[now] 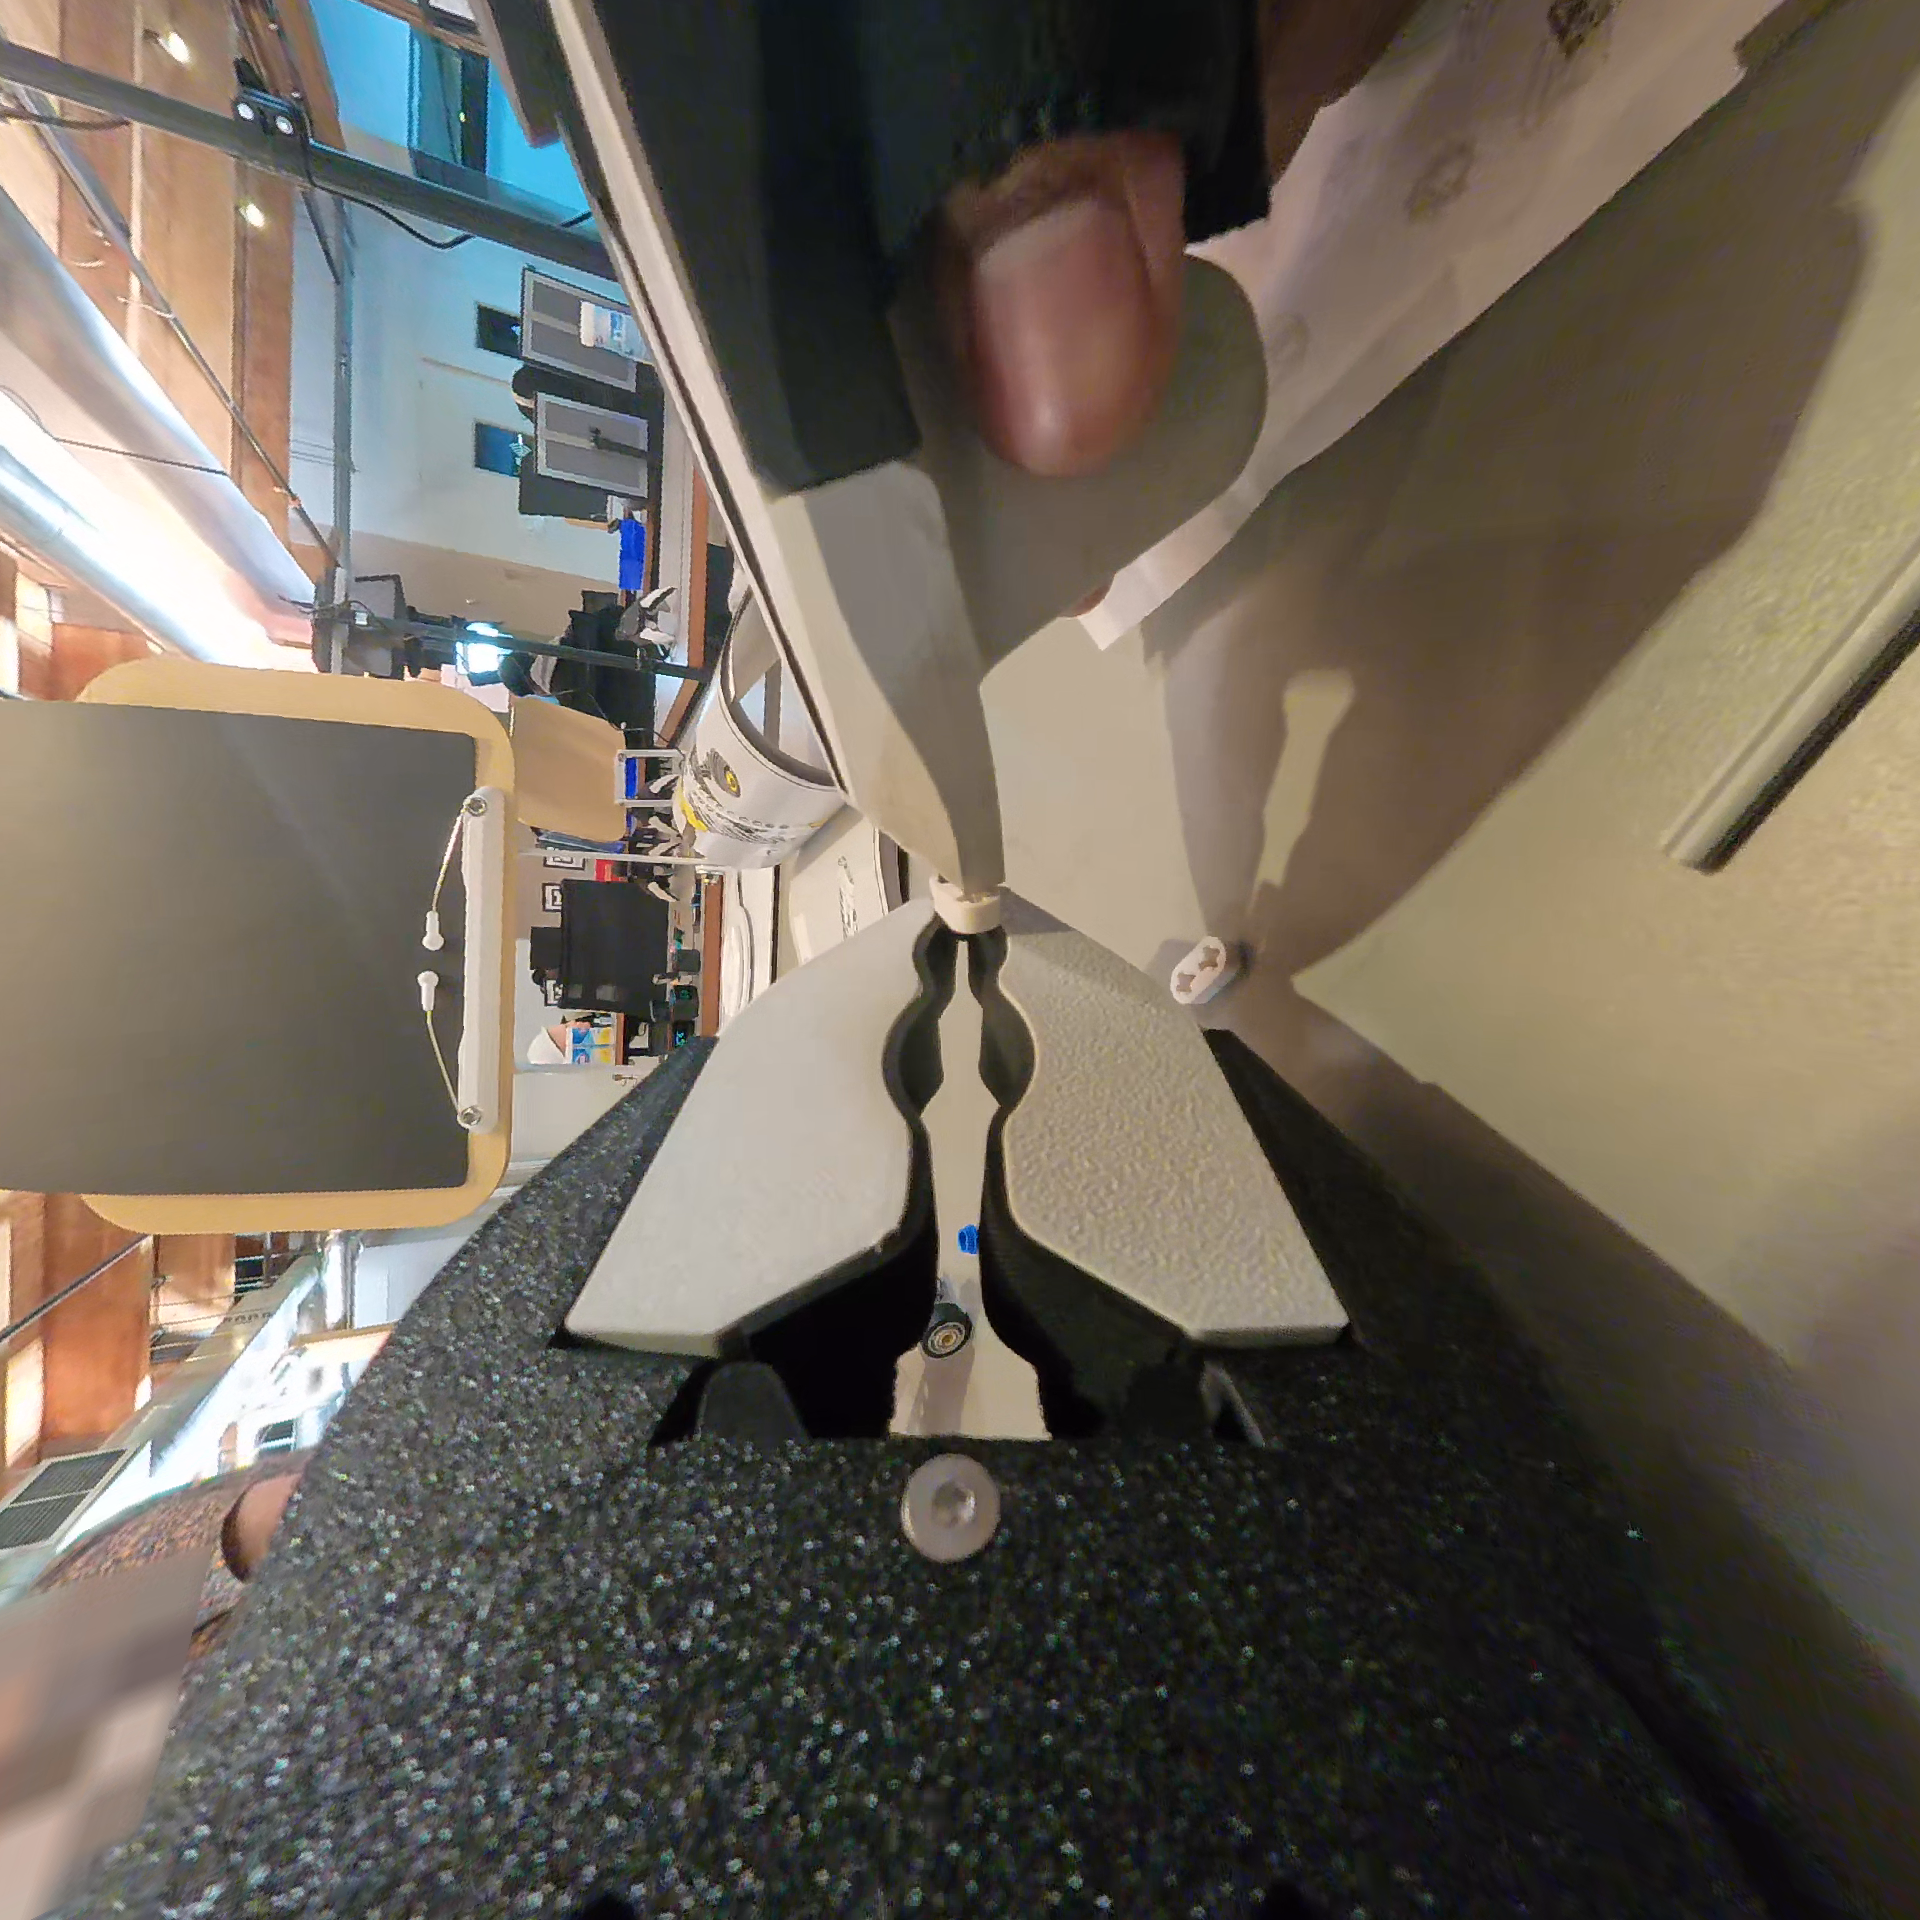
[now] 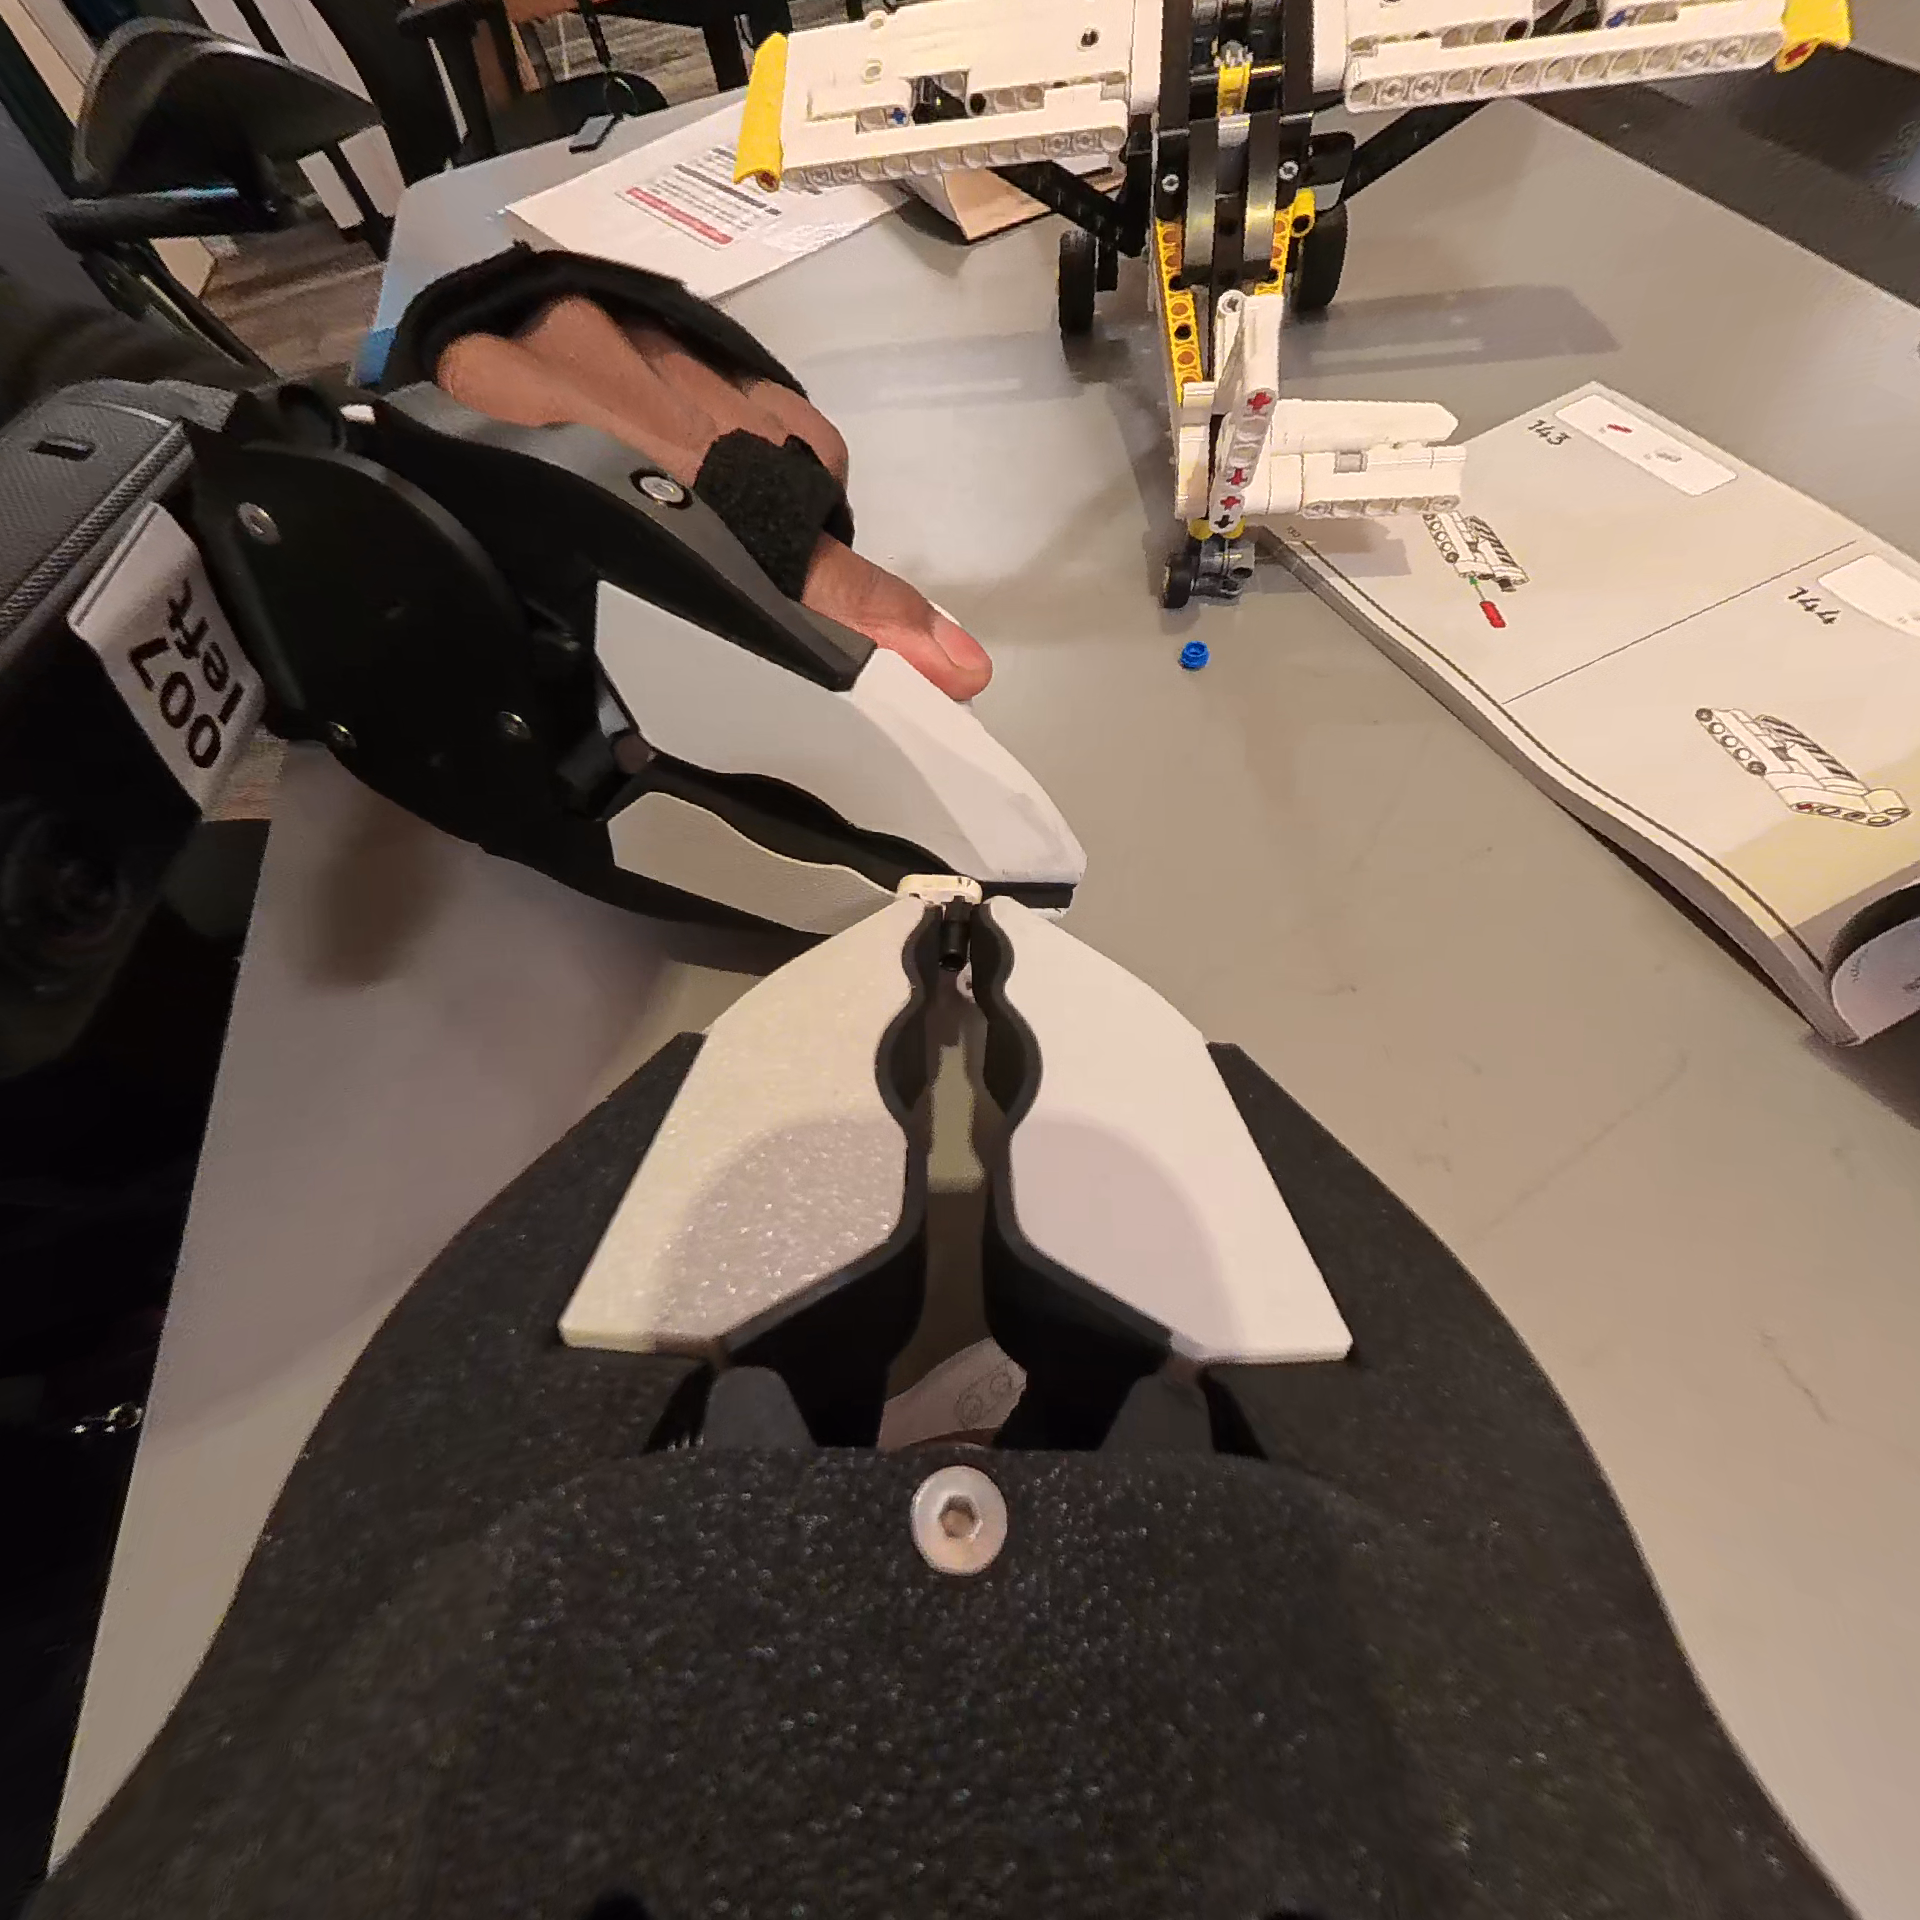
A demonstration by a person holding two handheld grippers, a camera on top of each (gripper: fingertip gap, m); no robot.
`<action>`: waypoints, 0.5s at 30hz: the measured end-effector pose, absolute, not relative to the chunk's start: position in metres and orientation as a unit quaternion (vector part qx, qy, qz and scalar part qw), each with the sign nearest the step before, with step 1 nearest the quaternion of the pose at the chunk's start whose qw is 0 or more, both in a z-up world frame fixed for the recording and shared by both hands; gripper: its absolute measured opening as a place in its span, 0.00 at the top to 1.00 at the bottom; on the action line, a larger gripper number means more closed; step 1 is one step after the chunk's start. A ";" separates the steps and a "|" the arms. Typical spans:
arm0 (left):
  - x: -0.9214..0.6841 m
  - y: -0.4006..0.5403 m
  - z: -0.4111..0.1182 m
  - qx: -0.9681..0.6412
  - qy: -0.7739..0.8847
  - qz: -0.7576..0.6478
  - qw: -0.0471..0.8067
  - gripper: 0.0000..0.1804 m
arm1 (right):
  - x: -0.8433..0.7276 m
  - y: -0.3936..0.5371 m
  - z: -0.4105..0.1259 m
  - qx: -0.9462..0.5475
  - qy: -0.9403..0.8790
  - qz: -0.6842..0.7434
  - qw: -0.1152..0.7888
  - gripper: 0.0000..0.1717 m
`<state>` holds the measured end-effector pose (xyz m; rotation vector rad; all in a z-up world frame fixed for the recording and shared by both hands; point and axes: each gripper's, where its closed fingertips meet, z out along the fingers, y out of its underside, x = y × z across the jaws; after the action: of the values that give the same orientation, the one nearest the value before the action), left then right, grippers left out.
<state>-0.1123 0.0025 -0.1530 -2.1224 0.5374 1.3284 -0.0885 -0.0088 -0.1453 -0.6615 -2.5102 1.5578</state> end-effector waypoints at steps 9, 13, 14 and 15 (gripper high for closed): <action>-0.110 0.003 -0.155 -0.796 0.206 0.495 0.281 0.99 | -0.087 -0.009 -0.146 -0.210 -0.831 0.512 0.052 0.98; -0.110 0.003 -0.155 -0.796 0.206 0.496 0.279 0.99 | -0.086 -0.009 -0.147 -0.210 -0.832 0.510 0.053 0.98; -0.110 0.003 -0.156 -0.797 0.205 0.495 0.279 0.99 | -0.086 -0.009 -0.147 -0.210 -0.832 0.510 0.053 0.98; -0.109 0.003 -0.156 -0.797 0.205 0.495 0.279 0.99 | -0.086 -0.009 -0.147 -0.210 -0.832 0.510 0.053 0.98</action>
<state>-0.1094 0.0035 -0.1557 -2.1389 0.5495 1.3271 -0.0861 -0.0087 -0.1467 -0.6369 -2.5302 1.5505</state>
